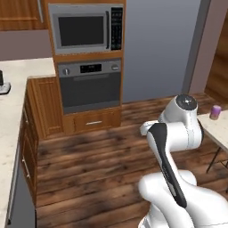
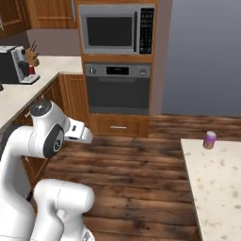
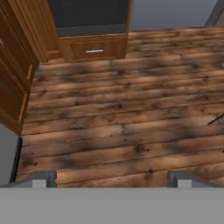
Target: Four empty soda cans are scattered around the kitchen. Gather all the cans and cluster them next to the stove for recycling.
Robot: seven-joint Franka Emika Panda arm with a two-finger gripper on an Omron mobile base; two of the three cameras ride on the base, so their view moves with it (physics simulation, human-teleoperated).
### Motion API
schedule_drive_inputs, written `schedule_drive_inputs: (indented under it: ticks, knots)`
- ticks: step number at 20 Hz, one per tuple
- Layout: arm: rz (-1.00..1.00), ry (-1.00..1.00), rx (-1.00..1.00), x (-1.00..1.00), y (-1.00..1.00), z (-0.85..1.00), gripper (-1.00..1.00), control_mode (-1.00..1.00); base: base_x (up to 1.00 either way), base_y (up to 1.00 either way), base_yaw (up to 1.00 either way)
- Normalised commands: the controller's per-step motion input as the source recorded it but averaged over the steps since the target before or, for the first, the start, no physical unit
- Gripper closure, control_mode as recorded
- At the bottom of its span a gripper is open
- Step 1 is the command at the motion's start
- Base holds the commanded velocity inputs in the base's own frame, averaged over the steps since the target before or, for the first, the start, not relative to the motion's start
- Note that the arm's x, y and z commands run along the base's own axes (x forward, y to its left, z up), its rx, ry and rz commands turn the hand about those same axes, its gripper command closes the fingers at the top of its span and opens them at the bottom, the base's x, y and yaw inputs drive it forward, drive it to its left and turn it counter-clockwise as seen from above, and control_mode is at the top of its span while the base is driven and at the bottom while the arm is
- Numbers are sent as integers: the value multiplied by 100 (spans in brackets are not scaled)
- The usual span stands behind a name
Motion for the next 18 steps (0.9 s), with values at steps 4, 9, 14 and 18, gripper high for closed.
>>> schedule_drive_inputs:
  ticks: [4,9,14,18]
  knots:
    - [0,0,0,0,0,0,-100,100,63,33,-15]
    - [0,0,0,0,0,0,-100,100,48,35,-11]
    - [0,0,0,0,0,0,-100,100,50,26,-7]
    - [0,0,0,0,0,0,-100,100,60,29,-6]
